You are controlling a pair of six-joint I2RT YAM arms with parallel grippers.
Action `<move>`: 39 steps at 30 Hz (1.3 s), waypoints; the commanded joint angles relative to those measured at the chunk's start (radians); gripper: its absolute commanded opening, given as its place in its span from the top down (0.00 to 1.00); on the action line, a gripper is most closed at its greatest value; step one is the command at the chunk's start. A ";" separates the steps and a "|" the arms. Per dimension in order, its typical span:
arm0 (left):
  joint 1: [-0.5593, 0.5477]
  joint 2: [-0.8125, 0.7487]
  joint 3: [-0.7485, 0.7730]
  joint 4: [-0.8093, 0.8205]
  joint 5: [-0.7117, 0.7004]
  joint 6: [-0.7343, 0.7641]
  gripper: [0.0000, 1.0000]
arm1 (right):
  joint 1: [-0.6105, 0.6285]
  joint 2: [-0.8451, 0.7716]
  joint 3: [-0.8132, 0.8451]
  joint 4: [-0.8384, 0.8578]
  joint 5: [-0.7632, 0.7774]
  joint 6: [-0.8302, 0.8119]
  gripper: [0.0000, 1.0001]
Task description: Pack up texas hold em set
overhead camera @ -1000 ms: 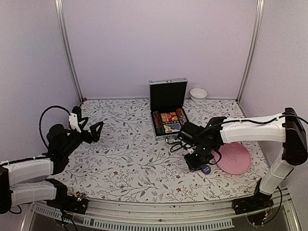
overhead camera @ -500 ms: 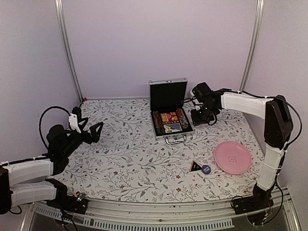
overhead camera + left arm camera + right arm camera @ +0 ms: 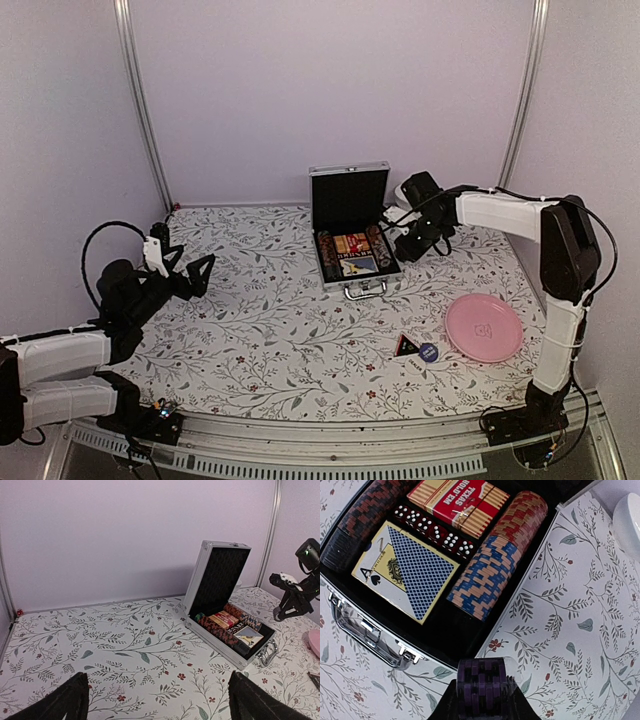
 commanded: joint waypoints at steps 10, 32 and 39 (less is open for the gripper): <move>0.004 0.013 -0.015 0.040 0.021 0.001 0.03 | -0.013 0.038 0.035 0.035 -0.135 -0.472 0.94; 0.005 0.061 -0.010 0.063 0.027 0.005 0.03 | 0.000 0.150 0.105 0.037 -0.121 -0.615 0.87; 0.006 0.076 -0.003 0.066 0.033 0.004 0.03 | 0.000 0.141 0.114 0.031 -0.113 -0.604 0.59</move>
